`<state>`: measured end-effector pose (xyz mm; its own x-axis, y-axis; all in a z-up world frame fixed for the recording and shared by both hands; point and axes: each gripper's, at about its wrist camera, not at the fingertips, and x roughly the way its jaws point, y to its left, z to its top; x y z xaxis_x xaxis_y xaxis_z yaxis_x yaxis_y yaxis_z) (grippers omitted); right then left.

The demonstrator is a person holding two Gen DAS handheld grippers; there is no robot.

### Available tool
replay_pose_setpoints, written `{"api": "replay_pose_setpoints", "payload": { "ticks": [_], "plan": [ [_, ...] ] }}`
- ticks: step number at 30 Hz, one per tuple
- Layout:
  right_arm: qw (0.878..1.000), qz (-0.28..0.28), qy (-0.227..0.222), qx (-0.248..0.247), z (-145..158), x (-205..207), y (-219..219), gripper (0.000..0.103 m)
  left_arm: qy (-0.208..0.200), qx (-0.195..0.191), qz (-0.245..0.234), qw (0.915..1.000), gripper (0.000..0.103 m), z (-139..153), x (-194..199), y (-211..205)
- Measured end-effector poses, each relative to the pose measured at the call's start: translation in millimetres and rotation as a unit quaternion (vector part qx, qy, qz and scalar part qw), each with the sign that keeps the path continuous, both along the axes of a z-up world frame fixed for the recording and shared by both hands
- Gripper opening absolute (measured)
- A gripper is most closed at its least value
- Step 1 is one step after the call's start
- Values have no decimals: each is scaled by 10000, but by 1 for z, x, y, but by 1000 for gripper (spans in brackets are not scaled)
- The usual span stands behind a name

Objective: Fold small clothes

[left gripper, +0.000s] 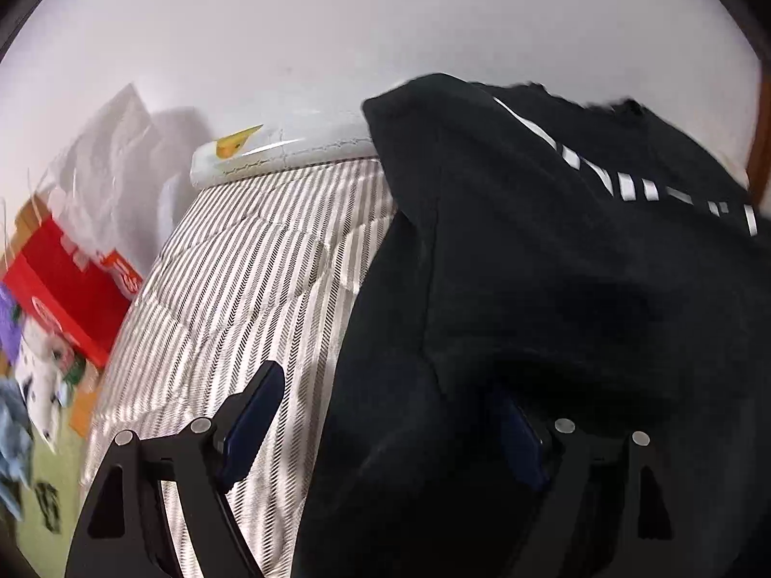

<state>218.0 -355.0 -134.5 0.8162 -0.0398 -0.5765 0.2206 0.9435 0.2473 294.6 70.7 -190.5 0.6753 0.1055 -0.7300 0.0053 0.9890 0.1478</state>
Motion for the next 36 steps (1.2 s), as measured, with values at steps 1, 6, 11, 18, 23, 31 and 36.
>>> {"api": "replay_pose_setpoints", "payload": {
  "ticks": [1,6,11,18,23,31,36],
  "plan": [
    [10000,5,15,28,0,1,-1,23,-41,-19,38,10000,82,1,0,1],
    [9997,12,-54,219,3,-2,-7,23,-613,136,841,9945,80,14,-15,29],
    [9996,10,281,43,-5,5,-2,22,-366,-222,987,9942,80,9,-16,56],
    [9975,-101,648,-252,-6,5,-6,42,-168,-756,702,9945,81,4,-35,60],
    [9974,-98,626,-340,5,-4,-12,52,-223,-865,608,9942,81,5,-65,56],
    [9934,142,1038,-476,10,-43,-13,55,-617,-730,436,9945,81,36,-87,48],
    [9939,-71,841,-704,21,-82,-26,55,-774,-697,370,9939,81,52,-50,33]
  ]
}}
